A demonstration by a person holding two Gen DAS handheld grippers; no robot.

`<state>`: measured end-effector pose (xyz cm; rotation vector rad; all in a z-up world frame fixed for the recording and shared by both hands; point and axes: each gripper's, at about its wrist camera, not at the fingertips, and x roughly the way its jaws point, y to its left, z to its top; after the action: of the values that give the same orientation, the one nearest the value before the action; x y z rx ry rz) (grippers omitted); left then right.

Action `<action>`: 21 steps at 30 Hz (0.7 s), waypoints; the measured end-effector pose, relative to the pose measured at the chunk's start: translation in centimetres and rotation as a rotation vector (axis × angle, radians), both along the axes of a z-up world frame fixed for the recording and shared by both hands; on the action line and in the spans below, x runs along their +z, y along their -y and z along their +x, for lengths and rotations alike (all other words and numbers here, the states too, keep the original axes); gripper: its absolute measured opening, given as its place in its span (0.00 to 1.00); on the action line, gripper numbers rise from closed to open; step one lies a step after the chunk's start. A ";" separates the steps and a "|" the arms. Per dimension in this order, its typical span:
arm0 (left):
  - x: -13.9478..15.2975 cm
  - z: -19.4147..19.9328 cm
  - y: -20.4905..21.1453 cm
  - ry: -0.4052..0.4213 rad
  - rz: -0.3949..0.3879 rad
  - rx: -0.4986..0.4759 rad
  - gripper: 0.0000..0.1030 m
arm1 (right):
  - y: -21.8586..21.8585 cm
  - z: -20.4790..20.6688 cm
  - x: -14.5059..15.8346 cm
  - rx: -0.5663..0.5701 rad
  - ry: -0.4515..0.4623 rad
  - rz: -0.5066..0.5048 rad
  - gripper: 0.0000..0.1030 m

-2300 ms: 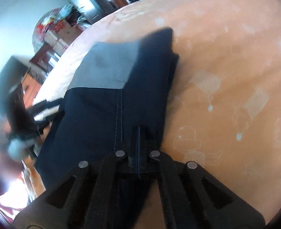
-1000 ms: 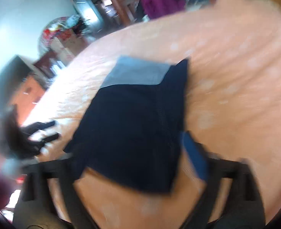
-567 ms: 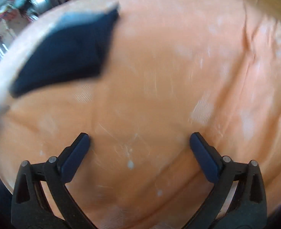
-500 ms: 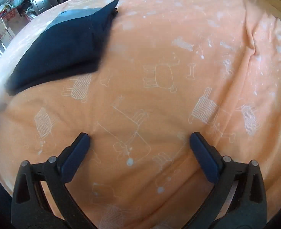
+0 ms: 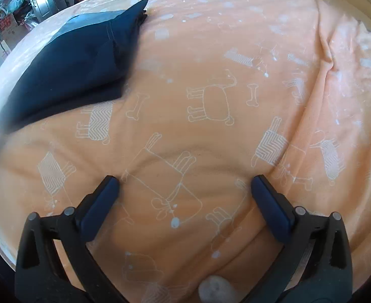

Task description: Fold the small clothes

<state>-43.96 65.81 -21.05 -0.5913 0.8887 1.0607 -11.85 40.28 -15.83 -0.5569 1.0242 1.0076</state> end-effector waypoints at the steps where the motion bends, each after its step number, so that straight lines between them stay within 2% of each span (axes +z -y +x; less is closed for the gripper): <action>1: -0.1 -0.2 0.0 0.012 0.008 0.001 1.00 | -0.1 0.1 -0.1 0.000 -0.006 0.002 1.00; 21: -0.3 -0.2 0.1 0.031 0.037 0.008 1.00 | -0.1 0.3 -0.2 -0.012 0.000 0.028 1.00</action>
<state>-44.13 65.75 -21.36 -0.5797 0.8385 1.0705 -11.54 40.42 -16.01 -0.5272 1.0109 1.0098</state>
